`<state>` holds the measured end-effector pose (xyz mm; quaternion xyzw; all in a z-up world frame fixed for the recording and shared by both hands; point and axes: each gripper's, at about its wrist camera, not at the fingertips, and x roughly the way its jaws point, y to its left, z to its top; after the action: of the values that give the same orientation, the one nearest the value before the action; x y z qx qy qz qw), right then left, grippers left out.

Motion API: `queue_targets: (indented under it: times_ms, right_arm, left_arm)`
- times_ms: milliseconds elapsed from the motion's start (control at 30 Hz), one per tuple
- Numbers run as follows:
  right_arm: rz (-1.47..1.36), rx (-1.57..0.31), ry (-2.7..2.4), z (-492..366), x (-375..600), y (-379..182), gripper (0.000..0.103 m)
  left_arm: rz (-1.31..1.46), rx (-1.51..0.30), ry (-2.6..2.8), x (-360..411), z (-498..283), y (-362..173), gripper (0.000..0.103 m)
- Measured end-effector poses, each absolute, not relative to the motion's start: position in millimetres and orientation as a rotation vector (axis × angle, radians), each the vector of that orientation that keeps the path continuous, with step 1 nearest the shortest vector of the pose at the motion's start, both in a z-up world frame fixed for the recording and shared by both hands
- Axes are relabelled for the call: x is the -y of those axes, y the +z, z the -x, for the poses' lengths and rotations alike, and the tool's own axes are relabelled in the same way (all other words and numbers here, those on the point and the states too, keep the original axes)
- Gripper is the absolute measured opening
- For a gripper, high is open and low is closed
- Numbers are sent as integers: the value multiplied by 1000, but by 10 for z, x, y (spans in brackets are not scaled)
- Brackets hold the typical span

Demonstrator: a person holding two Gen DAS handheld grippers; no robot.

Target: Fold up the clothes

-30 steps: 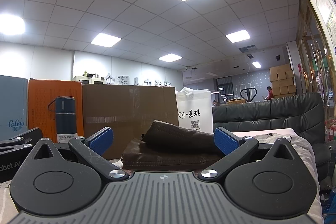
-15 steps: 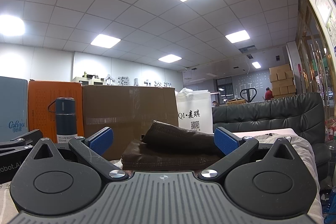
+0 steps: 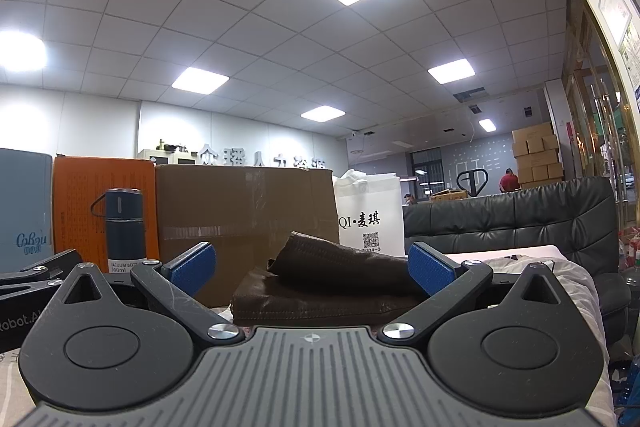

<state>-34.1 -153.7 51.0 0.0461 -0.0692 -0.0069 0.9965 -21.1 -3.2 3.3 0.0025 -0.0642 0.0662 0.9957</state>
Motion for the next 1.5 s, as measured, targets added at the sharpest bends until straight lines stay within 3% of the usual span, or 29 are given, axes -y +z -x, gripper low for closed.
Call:
queue_targets:
  times_ms: [1500]
  right_arm:
    - [-98,133,-16,312,1542,513,103]
  left_arm:
    - [-7,120,135,64,208,36,103]
